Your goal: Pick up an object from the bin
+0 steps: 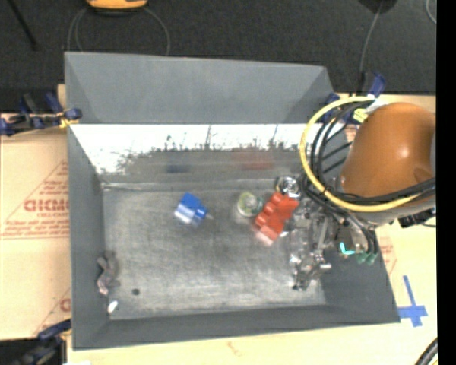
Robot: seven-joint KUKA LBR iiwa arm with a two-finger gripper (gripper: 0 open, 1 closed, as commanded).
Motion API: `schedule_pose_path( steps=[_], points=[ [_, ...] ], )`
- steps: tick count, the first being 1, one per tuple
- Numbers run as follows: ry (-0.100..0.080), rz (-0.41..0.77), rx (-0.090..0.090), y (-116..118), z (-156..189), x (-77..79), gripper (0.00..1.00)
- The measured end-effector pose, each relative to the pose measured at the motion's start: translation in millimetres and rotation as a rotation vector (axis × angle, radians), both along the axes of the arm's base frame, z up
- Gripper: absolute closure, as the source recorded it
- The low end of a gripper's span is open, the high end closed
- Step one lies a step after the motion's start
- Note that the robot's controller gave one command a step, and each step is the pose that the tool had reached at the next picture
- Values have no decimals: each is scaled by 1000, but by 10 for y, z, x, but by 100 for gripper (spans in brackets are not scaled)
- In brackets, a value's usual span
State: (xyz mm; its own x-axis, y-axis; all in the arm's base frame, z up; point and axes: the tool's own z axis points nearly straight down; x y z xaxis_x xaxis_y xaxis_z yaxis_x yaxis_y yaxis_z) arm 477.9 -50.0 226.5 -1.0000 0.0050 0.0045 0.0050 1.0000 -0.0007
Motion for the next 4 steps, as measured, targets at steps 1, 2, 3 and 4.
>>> schedule_pose_path(
  steps=[1,2,3,4],
  points=[
    [-10,-107,1,-152,-371,599,0],
    [-14,-208,2,-192,-1256,1070,0],
    [-18,-186,-2,-187,-1537,1193,0],
    [-21,-243,4,-222,-1515,1132,0]
  ],
)
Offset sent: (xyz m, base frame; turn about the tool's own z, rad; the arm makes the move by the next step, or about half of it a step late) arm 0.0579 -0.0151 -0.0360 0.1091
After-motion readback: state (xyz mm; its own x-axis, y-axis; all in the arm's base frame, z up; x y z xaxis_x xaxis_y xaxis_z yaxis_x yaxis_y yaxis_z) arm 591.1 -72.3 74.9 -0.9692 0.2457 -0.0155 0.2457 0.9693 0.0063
